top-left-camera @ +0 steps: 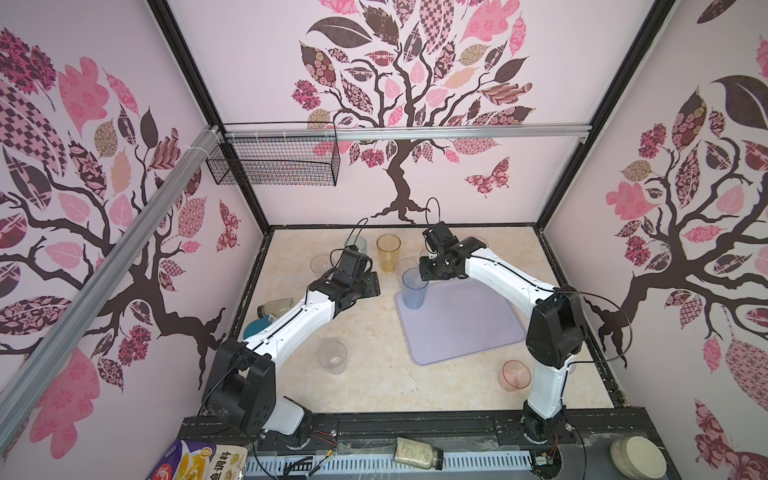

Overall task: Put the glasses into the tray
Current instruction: 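Open the right gripper to release the light-blue glass upright on the tray, then raise the right gripper off the blue glass while left gripper moves toward yellow glass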

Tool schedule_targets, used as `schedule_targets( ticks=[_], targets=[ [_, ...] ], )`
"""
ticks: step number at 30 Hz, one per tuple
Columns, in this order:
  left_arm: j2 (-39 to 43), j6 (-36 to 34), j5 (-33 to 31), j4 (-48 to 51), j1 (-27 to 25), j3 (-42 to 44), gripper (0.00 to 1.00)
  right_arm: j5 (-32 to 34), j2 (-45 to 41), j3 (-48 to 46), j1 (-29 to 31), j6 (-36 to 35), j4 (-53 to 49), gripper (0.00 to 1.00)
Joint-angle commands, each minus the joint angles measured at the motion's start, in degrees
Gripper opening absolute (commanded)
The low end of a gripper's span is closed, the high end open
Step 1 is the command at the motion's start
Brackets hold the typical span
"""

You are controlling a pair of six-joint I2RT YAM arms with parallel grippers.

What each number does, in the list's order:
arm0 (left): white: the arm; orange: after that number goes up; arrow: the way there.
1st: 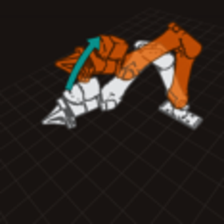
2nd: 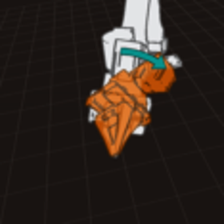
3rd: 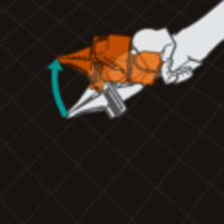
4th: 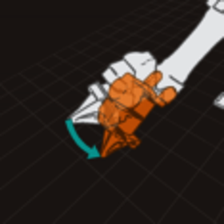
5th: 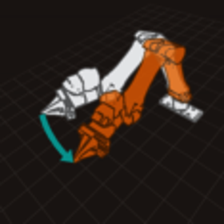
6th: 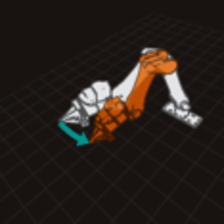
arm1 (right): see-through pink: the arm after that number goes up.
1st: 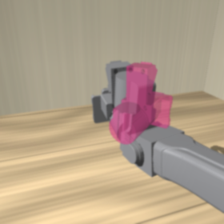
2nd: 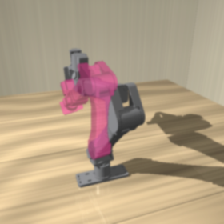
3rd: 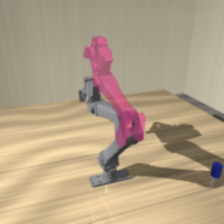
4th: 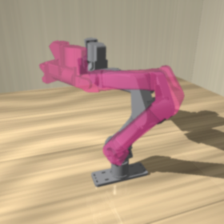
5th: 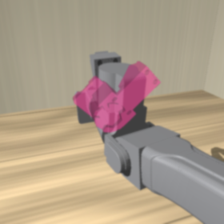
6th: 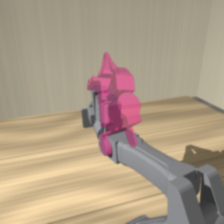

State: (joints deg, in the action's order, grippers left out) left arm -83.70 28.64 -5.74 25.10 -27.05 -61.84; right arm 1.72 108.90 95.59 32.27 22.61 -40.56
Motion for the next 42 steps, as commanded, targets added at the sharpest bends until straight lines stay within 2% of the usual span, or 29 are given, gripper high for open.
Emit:
schedule_targets(
  ticks=[1,12,20,25,33,40,42],
  targets=[
    [0.9,-0.6,0.0,-1.1,-0.2,-0.2,0.7,-2.4,-0.9,-0.2,-0.1,1.3,0.3,0.42],
    [1.1,-0.3,-0.1,-1.3,-0.2,0.9,0.7,-10.1,1.6,0.9,0.0,4.6,2.4,0.41],
    [1.1,-0.4,-0.3,-1.2,-0.2,0.6,0.71,-11.3,1.7,1.3,-0.1,4.6,2.2,0.41],
    [1.1,-0.4,-0.5,-1.1,-0.2,0.6,0.7,-7.8,2.0,1.3,-0.6,4.2,0.7,0.43],
    [0.2,-0.7,-0.9,-1.1,-0.2,-1.1,0.7,-13.0,2.5,0.2,-1.2,6.3,2.5,0.39],
    [-0.6,-1.4,-1.7,-0.6,-0.2,-3.5,0.7,-11.7,3.0,-2.3,-1.7,7.0,3.6,0.38],
    [-0.6,-1.2,-1.6,-0.8,-0.1,-3.5,0.7,-14.0,3.1,-2.8,-2.6,7.6,4.5,0.36]
  ],
)
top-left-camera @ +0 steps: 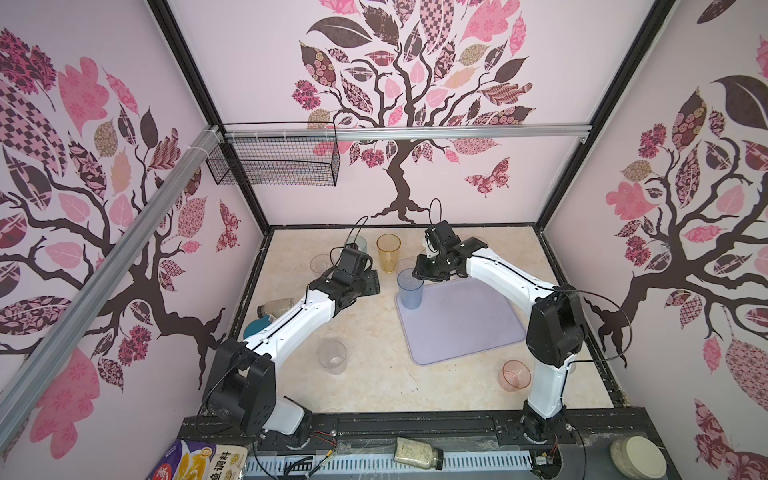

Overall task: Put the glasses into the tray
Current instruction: 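Raise the right gripper off the blue glass while left gripper moves toward yellow glass, then lower the left gripper into the rim of the yellow glass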

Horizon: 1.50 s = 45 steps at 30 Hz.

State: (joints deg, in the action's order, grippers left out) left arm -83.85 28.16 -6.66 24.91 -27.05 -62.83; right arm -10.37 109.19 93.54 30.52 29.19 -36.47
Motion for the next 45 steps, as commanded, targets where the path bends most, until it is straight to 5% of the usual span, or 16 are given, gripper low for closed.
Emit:
schedule_targets(
  ticks=[1,9,22,31,45],
  targets=[
    [-0.7,-0.8,-0.9,-0.9,-0.2,-2.5,0.7,-3.0,2.7,-0.6,-1.0,1.1,0.8,0.36],
    [-5.5,-0.9,1.3,2.4,4.0,-13.5,0.67,-6.0,0.9,3.4,-2.3,-0.5,-3.6,0.43],
    [-25.8,-1.2,-1.2,8.8,3.8,-38.2,0.67,-8.0,-16.2,-11.6,-6.5,2.4,3.4,0.51],
    [-37.1,-5.6,-7.9,13.9,3.1,-50.8,0.62,-7.0,-18.7,-16.2,-6.6,1.1,4.3,0.51],
    [-46.5,-8.7,-10.2,16.0,2.9,-58.2,0.48,-6.9,-17.8,-17.2,-6.6,0.4,5.0,0.52]
  ],
)
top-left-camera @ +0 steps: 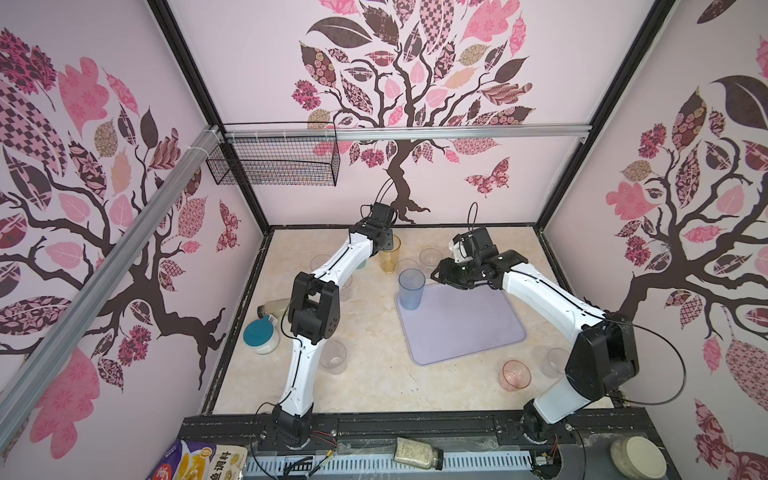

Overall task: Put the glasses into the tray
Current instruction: 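Lower the left gripper into the rim of the yellow glass, then lift the yellow glass with the left gripper and carry it over the tray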

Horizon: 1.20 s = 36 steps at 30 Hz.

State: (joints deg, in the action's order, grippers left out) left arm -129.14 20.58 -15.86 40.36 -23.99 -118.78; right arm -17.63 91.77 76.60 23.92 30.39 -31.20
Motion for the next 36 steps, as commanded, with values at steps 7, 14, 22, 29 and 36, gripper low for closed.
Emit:
schedule_targets(
  ticks=[7,14,22,29,36],
  targets=[
    [-1.9,-0.8,-1.3,-0.7,-0.3,-2.4,0.21,0.5,-0.3,-0.3,0.0,-0.6,-0.3,0.52],
    [-0.6,-0.4,-4.1,1.6,-0.3,-5.9,0.0,1.2,-0.8,-1.5,0.0,-0.2,0.8,0.51],
    [9.8,-0.9,-4.1,4.8,-1.0,-6.2,0.0,4.4,-4.6,-2.7,-1.0,-0.1,0.8,0.51],
    [23.6,-2.2,-4.1,5.6,-6.0,0.9,0.0,4.0,-7.7,-6.7,-5.2,-0.1,0.4,0.52],
    [29.1,-3.4,1.6,8.9,-18.4,6.5,0.0,6.3,-9.9,-7.8,-9.8,0.4,0.0,0.52]
  ],
)
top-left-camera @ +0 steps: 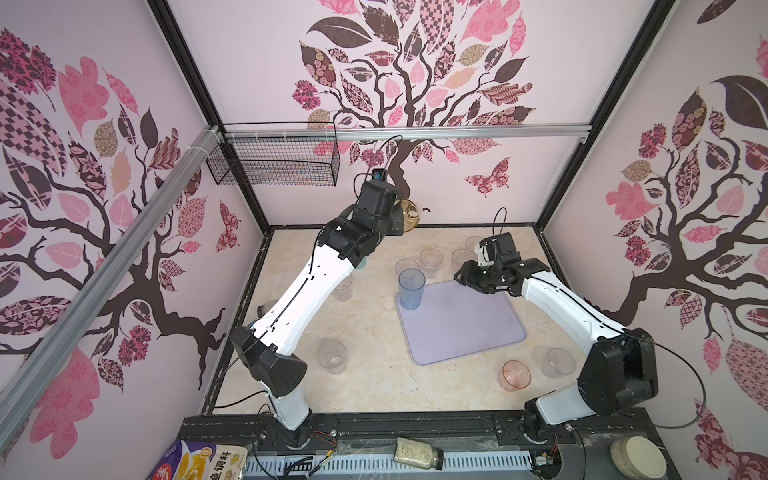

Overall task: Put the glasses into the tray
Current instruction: 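Lift the yellow glass with the left gripper and carry it over the tray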

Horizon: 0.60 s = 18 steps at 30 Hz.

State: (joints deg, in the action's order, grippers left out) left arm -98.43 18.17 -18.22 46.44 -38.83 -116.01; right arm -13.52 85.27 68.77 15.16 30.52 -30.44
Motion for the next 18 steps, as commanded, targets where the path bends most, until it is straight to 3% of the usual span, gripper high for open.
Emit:
schedule_targets(
  ticks=[1,4,9,13,18],
  targets=[
    [-1.5,-0.9,5.0,3.5,-5.1,4.2,0.0,2.8,-3.6,-0.4,-1.6,0.6,-0.6,0.52],
    [-0.9,-1.3,7.6,4.3,-9.6,8.6,0.0,2.5,-4.6,-3.2,-3.7,1.7,0.2,0.52],
    [-1.1,0.8,12.8,3.8,-11.2,18.0,0.0,2.1,-6.2,-7.2,-3.8,2.0,1.4,0.52],
    [-3.7,0.2,11.2,4.6,-11.7,20.8,0.0,0.0,-6.6,-10.0,-2.8,2.6,1.9,0.52],
    [-8.2,-1.6,8.3,7.4,-11.6,19.3,0.0,1.4,-6.6,-13.6,2.9,3.2,3.4,0.52]
  ],
)
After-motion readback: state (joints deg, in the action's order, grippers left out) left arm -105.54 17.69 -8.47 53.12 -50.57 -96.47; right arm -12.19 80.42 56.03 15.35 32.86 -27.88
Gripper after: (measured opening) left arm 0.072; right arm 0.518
